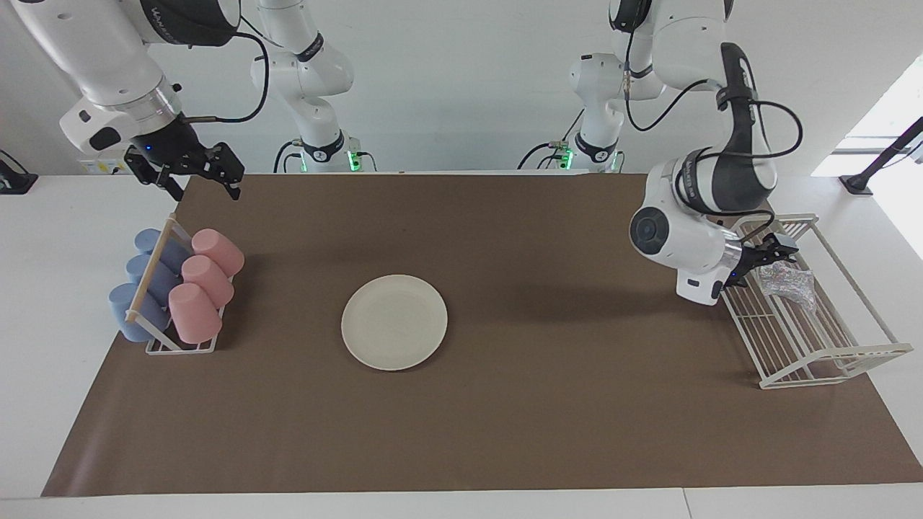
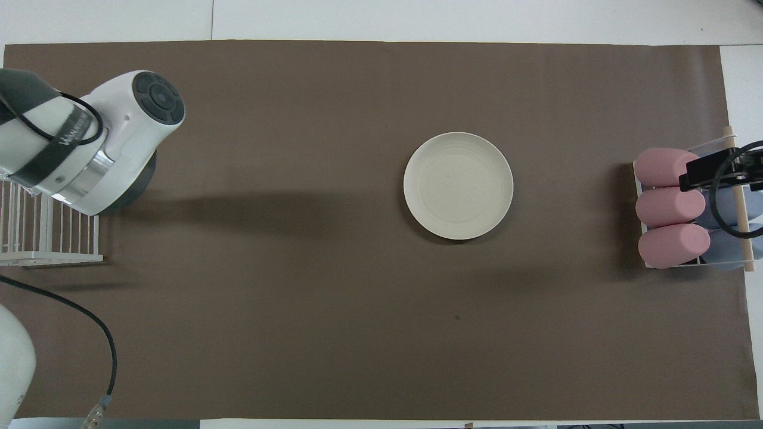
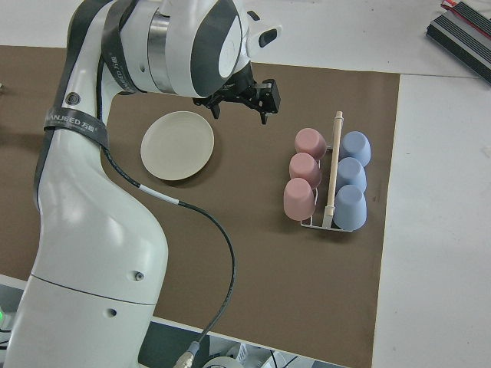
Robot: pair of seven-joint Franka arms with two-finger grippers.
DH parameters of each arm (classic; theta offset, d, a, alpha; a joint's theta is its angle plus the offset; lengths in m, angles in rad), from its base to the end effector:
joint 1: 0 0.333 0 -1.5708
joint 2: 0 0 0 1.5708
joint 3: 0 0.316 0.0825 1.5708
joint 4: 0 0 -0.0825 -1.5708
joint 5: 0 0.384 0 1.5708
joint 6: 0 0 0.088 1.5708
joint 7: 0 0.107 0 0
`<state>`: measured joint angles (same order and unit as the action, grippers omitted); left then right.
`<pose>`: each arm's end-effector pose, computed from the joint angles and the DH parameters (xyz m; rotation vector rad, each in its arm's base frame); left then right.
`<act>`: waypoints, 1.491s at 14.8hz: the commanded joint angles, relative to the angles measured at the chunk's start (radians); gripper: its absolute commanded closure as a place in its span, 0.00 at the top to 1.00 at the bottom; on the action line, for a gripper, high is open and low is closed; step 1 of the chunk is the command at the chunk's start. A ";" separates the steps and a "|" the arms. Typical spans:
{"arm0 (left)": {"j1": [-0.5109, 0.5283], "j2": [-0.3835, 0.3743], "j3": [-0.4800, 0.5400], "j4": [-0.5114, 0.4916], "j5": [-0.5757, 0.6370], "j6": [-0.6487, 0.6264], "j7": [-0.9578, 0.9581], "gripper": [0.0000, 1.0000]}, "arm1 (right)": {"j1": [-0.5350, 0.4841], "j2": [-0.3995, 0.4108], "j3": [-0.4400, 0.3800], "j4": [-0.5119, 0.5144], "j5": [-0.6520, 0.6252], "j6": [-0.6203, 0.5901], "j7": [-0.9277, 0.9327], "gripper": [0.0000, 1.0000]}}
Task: Wipe plate with sponge
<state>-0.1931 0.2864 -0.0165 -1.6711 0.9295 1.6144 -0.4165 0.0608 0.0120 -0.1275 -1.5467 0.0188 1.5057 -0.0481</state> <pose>0.6215 -0.0468 0.4520 -2.1819 0.0102 0.0268 0.5504 -0.0342 0.6237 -3.1201 0.0279 0.0809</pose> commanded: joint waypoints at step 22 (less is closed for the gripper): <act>0.106 -0.306 -0.019 0.096 -0.992 -0.126 0.228 1.00 | 0.002 -0.006 0.003 0.000 -0.016 0.008 -0.016 1.00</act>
<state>-0.0865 0.0237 -0.0335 -1.5390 -0.0481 1.4947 -0.1898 0.0629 0.0120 -0.1270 -1.5461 0.0188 1.5061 -0.0481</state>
